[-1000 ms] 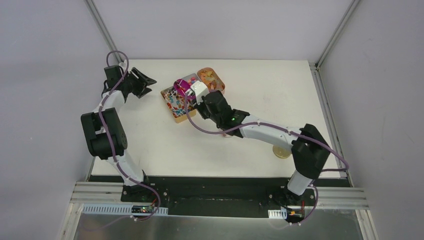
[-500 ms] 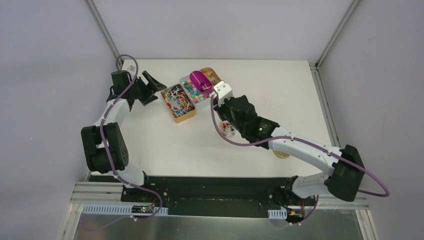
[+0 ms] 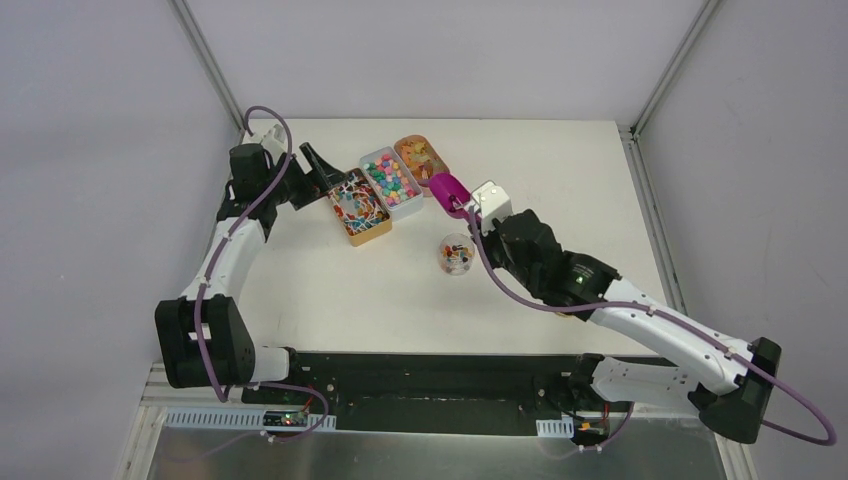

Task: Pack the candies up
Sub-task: Place the fake candies in the packing bottle.

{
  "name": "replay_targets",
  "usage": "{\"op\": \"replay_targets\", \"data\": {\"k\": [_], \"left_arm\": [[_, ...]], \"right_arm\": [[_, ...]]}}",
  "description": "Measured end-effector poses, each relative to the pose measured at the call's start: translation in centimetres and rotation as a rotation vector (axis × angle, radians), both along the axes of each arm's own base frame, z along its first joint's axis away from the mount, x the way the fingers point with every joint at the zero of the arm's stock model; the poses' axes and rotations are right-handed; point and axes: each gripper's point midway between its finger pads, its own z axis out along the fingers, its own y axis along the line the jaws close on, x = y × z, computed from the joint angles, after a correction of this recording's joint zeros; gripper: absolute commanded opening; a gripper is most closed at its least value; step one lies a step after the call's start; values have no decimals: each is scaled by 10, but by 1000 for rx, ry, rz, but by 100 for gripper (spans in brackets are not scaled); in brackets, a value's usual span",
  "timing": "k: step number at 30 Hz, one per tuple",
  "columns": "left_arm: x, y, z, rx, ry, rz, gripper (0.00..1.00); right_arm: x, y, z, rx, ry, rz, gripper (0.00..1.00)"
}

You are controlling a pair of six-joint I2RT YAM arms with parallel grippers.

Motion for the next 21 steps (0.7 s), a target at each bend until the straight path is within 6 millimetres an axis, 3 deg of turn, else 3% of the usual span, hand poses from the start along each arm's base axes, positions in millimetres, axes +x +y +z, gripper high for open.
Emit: {"op": "replay_targets", "data": {"k": [7, 21], "left_arm": [[1, 2, 1, 25, -14, 12, 85], [1, 6, -8, 50, -5, 26, 85]], "right_arm": [[-26, -28, -31, -48, 133, -39, 0], [-62, -47, -67, -120, 350, -93, 0]]}}
